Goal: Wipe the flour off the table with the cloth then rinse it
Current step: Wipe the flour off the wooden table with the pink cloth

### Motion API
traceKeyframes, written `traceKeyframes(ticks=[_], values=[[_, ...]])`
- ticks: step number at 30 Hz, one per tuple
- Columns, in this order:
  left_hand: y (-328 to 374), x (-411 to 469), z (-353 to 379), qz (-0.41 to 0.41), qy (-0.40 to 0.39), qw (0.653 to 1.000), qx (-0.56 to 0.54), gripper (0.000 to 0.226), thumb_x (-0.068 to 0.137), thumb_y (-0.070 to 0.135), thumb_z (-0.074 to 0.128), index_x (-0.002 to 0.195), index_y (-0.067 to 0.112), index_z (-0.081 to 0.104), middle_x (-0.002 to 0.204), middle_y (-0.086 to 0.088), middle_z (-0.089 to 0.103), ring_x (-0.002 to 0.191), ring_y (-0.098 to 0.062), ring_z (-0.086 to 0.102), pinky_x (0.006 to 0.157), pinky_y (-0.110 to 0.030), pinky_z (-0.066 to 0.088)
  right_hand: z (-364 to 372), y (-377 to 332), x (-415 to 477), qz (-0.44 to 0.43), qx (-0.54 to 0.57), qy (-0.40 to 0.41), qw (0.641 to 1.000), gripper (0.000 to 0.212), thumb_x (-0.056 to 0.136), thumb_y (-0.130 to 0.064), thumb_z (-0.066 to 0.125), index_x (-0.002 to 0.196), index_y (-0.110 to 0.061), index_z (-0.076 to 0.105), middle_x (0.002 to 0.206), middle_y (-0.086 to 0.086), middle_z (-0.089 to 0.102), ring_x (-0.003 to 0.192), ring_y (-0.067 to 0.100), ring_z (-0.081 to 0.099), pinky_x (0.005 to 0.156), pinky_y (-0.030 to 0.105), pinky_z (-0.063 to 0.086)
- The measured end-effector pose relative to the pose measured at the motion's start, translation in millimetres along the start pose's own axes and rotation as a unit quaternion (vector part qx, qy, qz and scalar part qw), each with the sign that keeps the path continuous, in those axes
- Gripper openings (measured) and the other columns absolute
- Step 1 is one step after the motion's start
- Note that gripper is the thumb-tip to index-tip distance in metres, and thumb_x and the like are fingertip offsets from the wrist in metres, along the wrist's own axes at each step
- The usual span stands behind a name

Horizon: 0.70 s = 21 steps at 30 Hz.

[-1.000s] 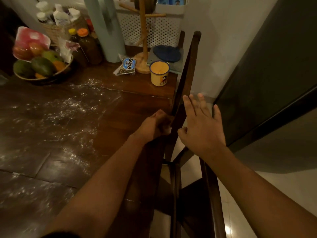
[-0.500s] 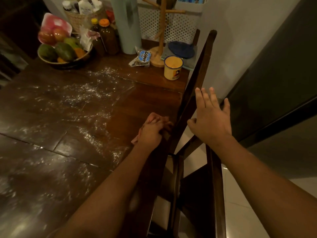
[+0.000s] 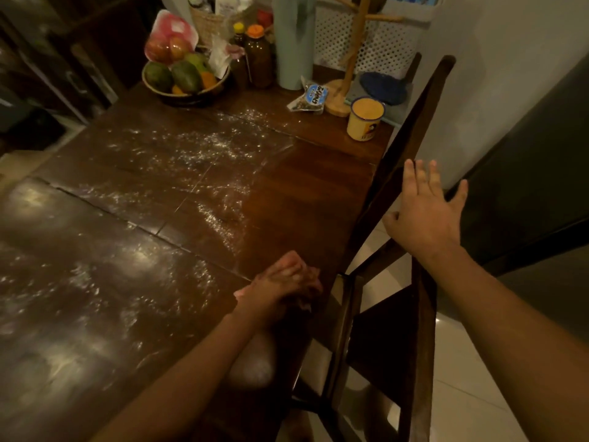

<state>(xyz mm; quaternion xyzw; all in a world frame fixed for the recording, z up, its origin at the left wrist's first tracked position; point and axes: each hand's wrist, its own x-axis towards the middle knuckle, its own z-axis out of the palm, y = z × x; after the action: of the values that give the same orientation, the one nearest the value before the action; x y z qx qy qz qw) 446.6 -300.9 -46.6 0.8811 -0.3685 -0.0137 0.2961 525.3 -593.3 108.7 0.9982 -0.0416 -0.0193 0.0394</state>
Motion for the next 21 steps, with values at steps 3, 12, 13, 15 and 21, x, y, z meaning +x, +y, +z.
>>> traceKeyframes(ticks=[3, 12, 13, 15, 21], values=[[4.9, -26.2, -24.2, -0.026, -0.001, 0.988, -0.154, 0.032, 0.098, 0.037, 0.05, 0.113, 0.018, 0.07, 0.138, 0.006, 0.058, 0.139, -0.006, 0.041, 0.118, -0.031, 0.027, 1.6, -3.8, -8.1, -0.011, -0.015, -0.005, 1.0, 0.091, 0.092, -0.045, 0.051, 0.16, -0.015, -0.001, 0.169, 0.01, -0.001, 0.155, 0.025, -0.01, 0.118, 0.069, 0.004], [-13.9, -33.0, -20.1, -0.266, 0.096, 0.959, 0.016, 0.051, 0.089, 0.01, 0.063, 0.129, 0.041, 0.057, 0.148, 0.014, 0.044, 0.14, 0.007, 0.021, 0.118, -0.03, 0.028, 15.7, -64.2, -49.5, -0.139, 0.031, -0.106, 0.984, 0.078, 0.093, -0.052, 0.048, 0.157, -0.027, 0.014, 0.165, 0.022, -0.005, 0.15, 0.045, -0.017, 0.116, 0.067, -0.008], [-9.9, -35.9, -12.6, -0.217, 0.06, 0.974, 0.017, 0.053, 0.09, 0.013, 0.063, 0.13, 0.045, 0.052, 0.146, 0.013, 0.047, 0.14, 0.004, 0.024, 0.117, -0.035, 0.03, 21.9, -76.3, -53.6, -0.157, 0.066, -0.137, 0.976, 0.077, 0.093, -0.049, 0.049, 0.158, -0.027, 0.014, 0.166, 0.02, -0.006, 0.15, 0.043, -0.018, 0.118, 0.065, -0.007], [11.0, -55.5, -14.1, -0.147, 0.001, 0.989, -0.033, 0.043, 0.093, 0.021, 0.06, 0.132, 0.036, 0.054, 0.147, 0.009, 0.05, 0.144, -0.011, 0.031, 0.122, -0.04, 0.017, 35.8, -98.8, -59.4, -0.195, 0.099, -0.188, 0.957, 0.075, 0.096, -0.045, 0.048, 0.159, -0.025, 0.012, 0.167, 0.017, -0.007, 0.151, 0.038, -0.019, 0.121, 0.06, -0.004], [29.4, -108.9, -50.9, -0.294, 0.097, 0.95, -0.047, 0.066, 0.083, -0.012, 0.059, 0.133, 0.031, 0.052, 0.139, 0.004, 0.046, 0.123, -0.013, 0.05, 0.102, -0.03, 0.045, 86.0, -142.3, -73.8, -0.223, 0.116, -0.276, 0.928, 0.072, 0.105, -0.042, 0.035, 0.161, -0.018, -0.003, 0.166, 0.017, -0.014, 0.152, 0.036, -0.017, 0.123, 0.052, -0.004]])
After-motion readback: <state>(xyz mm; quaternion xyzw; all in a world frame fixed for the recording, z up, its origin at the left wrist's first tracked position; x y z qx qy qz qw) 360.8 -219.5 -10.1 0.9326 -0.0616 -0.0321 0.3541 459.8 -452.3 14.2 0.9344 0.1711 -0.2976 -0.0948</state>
